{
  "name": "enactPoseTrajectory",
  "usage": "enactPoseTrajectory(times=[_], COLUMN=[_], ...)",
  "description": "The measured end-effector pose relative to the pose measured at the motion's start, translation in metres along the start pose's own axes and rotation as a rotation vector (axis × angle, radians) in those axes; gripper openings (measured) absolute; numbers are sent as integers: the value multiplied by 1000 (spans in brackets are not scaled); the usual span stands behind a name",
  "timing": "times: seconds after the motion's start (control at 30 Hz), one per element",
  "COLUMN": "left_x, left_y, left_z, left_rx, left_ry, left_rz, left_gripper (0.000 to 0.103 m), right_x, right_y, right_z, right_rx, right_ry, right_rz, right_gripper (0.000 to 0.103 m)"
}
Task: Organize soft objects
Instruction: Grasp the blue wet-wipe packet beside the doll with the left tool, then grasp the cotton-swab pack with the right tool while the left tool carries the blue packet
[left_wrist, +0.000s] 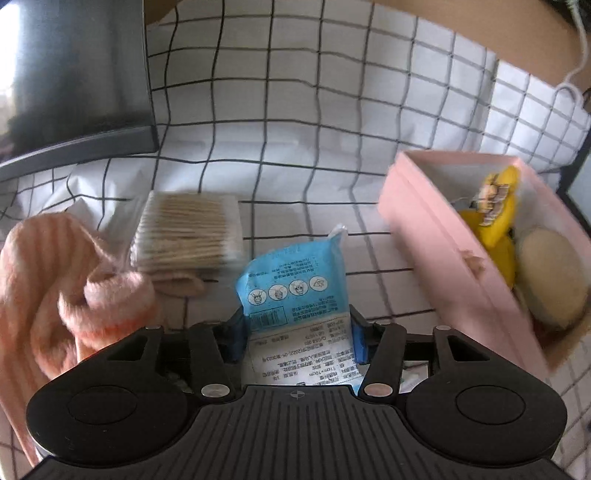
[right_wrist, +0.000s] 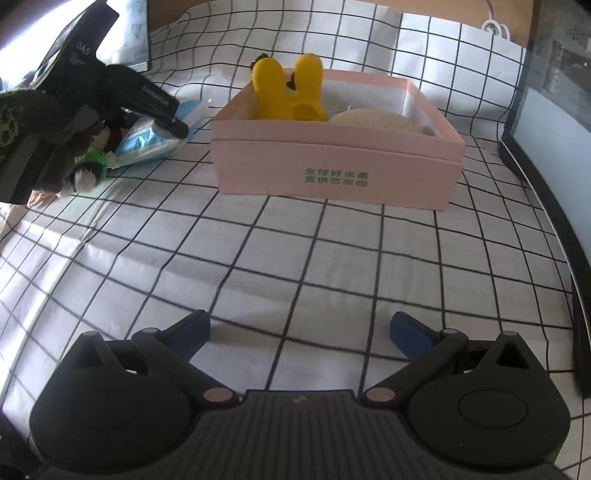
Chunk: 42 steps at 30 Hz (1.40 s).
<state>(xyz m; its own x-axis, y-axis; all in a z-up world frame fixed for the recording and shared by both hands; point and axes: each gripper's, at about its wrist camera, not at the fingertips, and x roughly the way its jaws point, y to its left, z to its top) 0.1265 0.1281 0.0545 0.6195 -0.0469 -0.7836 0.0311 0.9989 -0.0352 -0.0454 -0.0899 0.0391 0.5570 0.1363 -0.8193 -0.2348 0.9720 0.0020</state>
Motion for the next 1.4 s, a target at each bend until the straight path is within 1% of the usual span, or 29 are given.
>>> enactPoseTrajectory(times=[0.1,0.17,0.2,0.27,0.3,0.33,0.37,0.43,0.5,0.53,0.57,0.6,0.63,0.73,0.8,0.9,0.97,1.0,1.07,1.1,1.13,1.17,1.2,1.3,1.4], left_x=[-22,-39,-48,-65,-73,-82,-88,-101,-110,-113,-116,-118,-122,-136,-149,-163,-166,-166,-163,-161,-159,-158,-157,-160,-165], left_y=[-11,-12,-10,-1,6,16,26,45,60,67,74,81,86,103,112,119,123,124,122,121,120,119,118,112,100], left_z=[-27,-48,-58,-72,-77,-82,-85,-91,-97,-99,-100,-101,-101,-100,-100,-103,-106,-107,-110,-112,-113,-115,-115,-115,-112], left_rx=[68,96,104,101,84,58,26,-23,-63,-81,-101,-124,-147,-224,-238,-238,-242,-238,-226,-220,-218,-223,-230,-227,-202], left_ry=[-46,-57,-62,-73,-81,-90,-102,-120,-136,-148,-160,-172,-185,-231,-268,-307,-313,-310,-296,-287,-277,-272,-272,-268,-244], left_rz=[-42,-63,-71,-68,-61,-54,-46,-43,-56,-67,-80,-96,-111,-165,-193,-207,-224,-233,-243,-244,-245,-254,-262,-260,-275], left_gripper=[55,55,55,55,55,55,55,55,55,55,55,55,55,55,55,55,55,55,55,55,55,55,55,55,55], right_x=[-1,1,3,5,6,6,2,-8,-15,-13,-9,0,13,64,101,147,175,189,201,194,187,177,162,105,46], right_y=[4,8,12,24,32,41,51,68,86,95,101,108,114,131,143,154,162,165,169,169,168,167,166,153,128], right_z=[1,8,13,26,34,44,55,77,103,122,137,156,176,221,244,264,269,269,263,259,255,251,245,220,193], right_rx=[-36,-32,-46,-106,-147,-183,-203,-225,-236,-224,-210,-190,-160,-50,14,100,136,137,148,143,130,110,87,2,-57], right_ry=[14,38,46,39,39,29,-6,-99,-184,-215,-225,-220,-201,-144,-100,-70,-33,6,77,60,73,87,83,16,-51], right_rz=[39,33,45,83,103,123,135,159,167,170,185,210,232,229,229,234,223,212,209,209,230,243,246,231,211], right_gripper=[103,103,103,103,100,94,92,91,91,91,92,95,96,96,96,96,96,96,94,82,72,72,72,72,72])
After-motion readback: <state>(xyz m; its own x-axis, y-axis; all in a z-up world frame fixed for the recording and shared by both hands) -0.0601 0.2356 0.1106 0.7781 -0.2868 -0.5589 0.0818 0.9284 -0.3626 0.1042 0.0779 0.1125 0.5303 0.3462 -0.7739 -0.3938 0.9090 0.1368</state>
